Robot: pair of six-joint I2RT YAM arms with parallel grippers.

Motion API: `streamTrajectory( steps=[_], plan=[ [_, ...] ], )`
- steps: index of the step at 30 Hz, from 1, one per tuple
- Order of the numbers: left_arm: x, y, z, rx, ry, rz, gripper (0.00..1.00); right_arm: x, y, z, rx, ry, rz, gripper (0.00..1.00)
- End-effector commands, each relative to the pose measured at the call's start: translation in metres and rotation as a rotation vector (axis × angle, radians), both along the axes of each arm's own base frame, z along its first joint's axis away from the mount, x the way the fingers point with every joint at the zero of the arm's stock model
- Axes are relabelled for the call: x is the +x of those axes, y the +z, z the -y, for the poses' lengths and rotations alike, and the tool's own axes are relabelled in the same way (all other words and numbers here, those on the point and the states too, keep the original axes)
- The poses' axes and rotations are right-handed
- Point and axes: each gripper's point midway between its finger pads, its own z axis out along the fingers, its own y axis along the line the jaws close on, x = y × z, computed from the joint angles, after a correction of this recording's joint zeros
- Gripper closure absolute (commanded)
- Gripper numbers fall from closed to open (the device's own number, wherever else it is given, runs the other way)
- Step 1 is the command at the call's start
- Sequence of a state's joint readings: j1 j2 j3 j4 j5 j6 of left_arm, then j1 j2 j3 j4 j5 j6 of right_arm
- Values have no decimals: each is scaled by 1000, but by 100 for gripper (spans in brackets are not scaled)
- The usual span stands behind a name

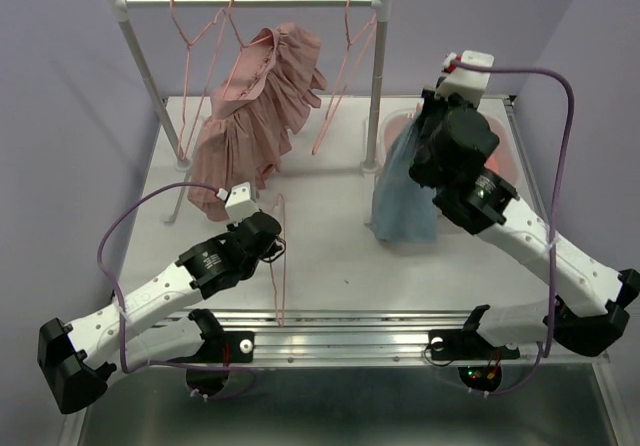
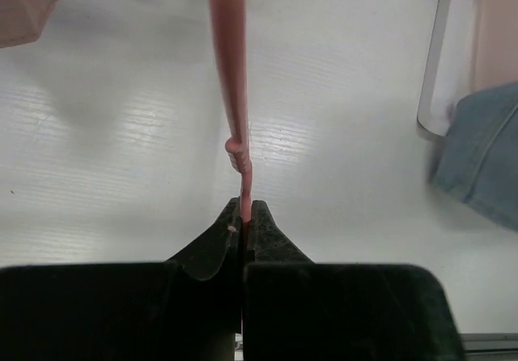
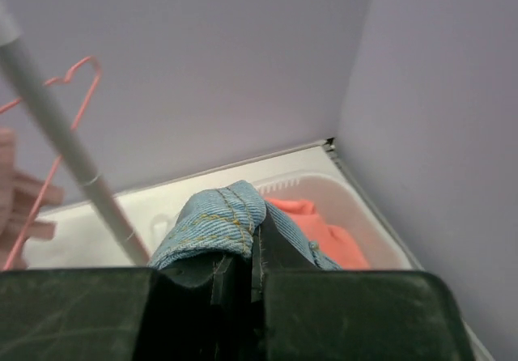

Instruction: Remove the skirt from the hanger

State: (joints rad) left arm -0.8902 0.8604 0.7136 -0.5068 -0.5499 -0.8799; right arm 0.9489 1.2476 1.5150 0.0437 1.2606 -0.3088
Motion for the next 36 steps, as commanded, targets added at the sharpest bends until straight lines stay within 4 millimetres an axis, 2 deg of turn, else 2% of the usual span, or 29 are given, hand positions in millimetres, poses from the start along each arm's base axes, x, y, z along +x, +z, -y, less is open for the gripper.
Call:
streamTrajectory(
  steps=[1, 5, 7, 8, 9, 13, 16, 20, 24, 26, 27, 29, 30, 31, 34, 35, 36],
  plan=[
    [3, 14, 2, -27, -7, 45, 100, 12, 72, 46, 68, -84, 138, 99],
    [2, 13, 7, -33, -36, 50, 100, 29, 102, 72, 40, -160, 185, 99],
    [1, 12, 9, -33, -46, 48, 100, 41, 117, 75, 24, -182, 208, 99],
    [1, 13, 10, -35, -53, 52, 100, 48, 120, 89, 2, -226, 209, 99],
    [0, 13, 11, -33, -59, 52, 100, 58, 127, 89, -23, -231, 218, 99],
    [0, 15, 14, -31, -75, 58, 100, 84, 136, 111, -72, -292, 239, 99],
    [0, 15, 16, -33, -83, 61, 100, 96, 141, 128, -88, -334, 253, 99],
    [0, 14, 16, -29, -85, 62, 100, 115, 121, 126, -80, -318, 233, 99],
    [2, 18, 16, -23, -81, 72, 100, 136, 61, 123, -86, -272, 136, 99],
    [3, 19, 16, -20, -80, 77, 100, 142, 35, 133, -48, -284, 112, 99],
    [5, 22, 15, -20, -73, 84, 100, 147, 4, 135, -60, -280, 53, 99],
    [6, 26, 15, -21, -68, 93, 100, 151, -29, 145, 1, -275, 29, 99],
    [7, 28, 15, -20, -67, 97, 100, 156, -53, 148, 14, -268, -10, 99],
    [8, 31, 16, -21, -67, 102, 100, 161, -92, 148, 55, -244, -60, 99],
    [10, 38, 16, -15, -66, 111, 100, 164, -156, 168, 119, -256, -156, 99],
    [11, 42, 16, -13, -64, 115, 100, 163, -197, 176, 154, -266, -222, 99],
    [12, 43, 15, -8, -62, 118, 100, 162, -216, 178, 177, -266, -255, 99]
  ],
)
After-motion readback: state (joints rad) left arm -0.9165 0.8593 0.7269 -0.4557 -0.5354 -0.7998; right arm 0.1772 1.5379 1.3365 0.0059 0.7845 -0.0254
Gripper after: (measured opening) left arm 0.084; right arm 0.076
